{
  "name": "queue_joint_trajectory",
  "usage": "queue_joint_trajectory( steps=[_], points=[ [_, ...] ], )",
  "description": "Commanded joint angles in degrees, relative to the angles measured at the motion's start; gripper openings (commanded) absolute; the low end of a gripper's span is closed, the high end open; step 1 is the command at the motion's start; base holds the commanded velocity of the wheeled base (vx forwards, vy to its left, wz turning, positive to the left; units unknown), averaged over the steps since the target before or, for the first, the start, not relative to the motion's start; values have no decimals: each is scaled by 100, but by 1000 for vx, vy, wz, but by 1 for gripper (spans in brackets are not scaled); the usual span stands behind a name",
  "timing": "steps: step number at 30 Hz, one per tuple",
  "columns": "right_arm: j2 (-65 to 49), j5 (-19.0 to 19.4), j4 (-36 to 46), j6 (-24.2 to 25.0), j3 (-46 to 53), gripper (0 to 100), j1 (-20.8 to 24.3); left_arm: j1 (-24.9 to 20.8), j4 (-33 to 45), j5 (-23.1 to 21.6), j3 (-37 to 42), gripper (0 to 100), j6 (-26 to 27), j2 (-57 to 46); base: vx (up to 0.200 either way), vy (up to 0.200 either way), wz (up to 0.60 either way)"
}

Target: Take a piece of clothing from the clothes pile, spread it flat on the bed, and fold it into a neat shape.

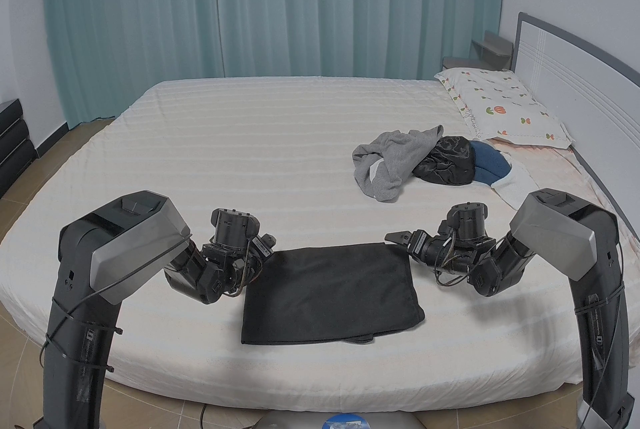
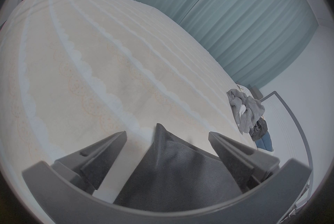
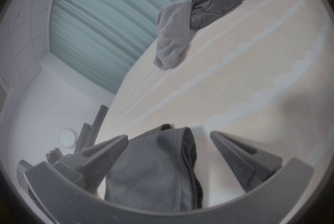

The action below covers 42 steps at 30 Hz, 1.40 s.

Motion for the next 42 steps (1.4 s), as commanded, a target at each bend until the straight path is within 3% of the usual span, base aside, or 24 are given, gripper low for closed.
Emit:
queue_joint_trajectory(
  steps=[1,5,10,13,24,25,31,42],
  points=[
    [-420,6,-44,3,443,100,-181,36,19,-8,20,100,-58,-36,0,0,0],
    [-947,120,-105,-23,1260,100,-348,80,72,-87,345,100,-321,-326,0,0,0],
    [-1501,840,-167,-129,2420,100,-348,256,-34,-702,1241,100,-427,-959,0,0,0],
    [-1519,911,-439,-384,2728,100,-277,405,-51,-887,1215,100,-541,-994,0,0,0],
    [-1510,876,-553,-533,3123,100,30,669,-60,-904,1065,100,-611,-942,0,0,0],
    [-1519,893,-518,-674,3211,0,30,669,-51,-904,1057,100,-611,-933,0,0,0],
    [-1527,902,-114,-1368,3334,0,21,669,-51,-904,1057,100,-611,-933,0,0,0],
    [-1554,893,-96,-1430,3378,0,-23,669,-51,-904,1057,100,-611,-933,0,0,0]
  ],
)
